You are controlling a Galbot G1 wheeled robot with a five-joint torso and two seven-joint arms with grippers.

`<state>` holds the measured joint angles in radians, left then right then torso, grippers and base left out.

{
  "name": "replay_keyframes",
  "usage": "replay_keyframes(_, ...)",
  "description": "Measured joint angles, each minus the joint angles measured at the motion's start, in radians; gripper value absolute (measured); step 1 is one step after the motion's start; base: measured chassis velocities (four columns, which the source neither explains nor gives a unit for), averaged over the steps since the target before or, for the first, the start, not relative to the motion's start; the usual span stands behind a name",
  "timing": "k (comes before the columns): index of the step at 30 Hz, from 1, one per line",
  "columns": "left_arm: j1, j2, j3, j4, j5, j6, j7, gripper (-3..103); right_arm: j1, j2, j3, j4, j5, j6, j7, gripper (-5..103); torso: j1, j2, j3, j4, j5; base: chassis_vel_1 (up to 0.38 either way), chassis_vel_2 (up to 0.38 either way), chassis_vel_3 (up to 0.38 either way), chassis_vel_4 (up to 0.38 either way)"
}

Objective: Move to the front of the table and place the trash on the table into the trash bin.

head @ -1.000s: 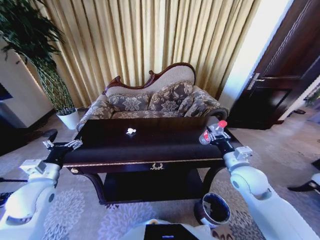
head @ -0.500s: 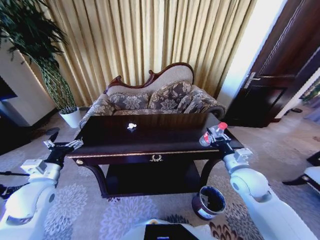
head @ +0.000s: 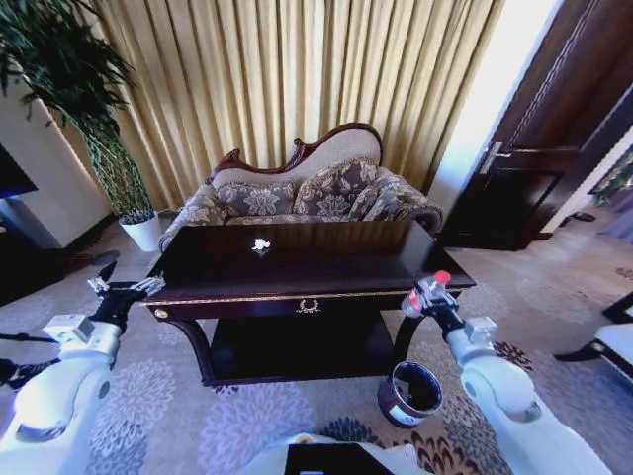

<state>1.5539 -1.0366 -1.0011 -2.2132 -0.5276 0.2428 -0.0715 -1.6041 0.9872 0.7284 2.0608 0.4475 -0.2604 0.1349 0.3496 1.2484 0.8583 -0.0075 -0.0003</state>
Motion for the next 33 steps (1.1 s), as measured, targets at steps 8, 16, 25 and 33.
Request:
replay_keyframes(8,0.005,-0.002,0.0,-0.002,0.001,0.001,-0.001,100,0.074,0.034,-0.065,-0.299,0.008,-0.031,0.0,27,0.0,0.0,0.0,-0.0001,0.0004,0.0,0.0,0.0,0.0)
replay_keyframes(16,0.008,-0.005,0.0,-0.007,0.002,0.002,-0.002,100,0.245,0.082,-0.135,-0.722,-0.064,0.057,-0.026,27,0.0,0.0,0.0,-0.0001,0.0003,0.0,0.0,0.0,0.0)
replay_keyframes(25,0.014,-0.014,0.016,-0.022,0.008,0.002,-0.002,100,0.375,0.143,-0.162,-1.039,-0.177,0.214,-0.037,27,0.0,0.0,0.0,0.0001,0.0004,0.0,0.0,0.0,0.0)
replay_keyframes(33,0.016,-0.009,0.013,-0.03,0.007,0.002,-0.002,100,0.376,0.163,-0.153,-1.042,-0.205,0.223,-0.033,48,0.0,0.0,0.0,-0.0001,0.0002,0.0,0.0,0.0,0.0)
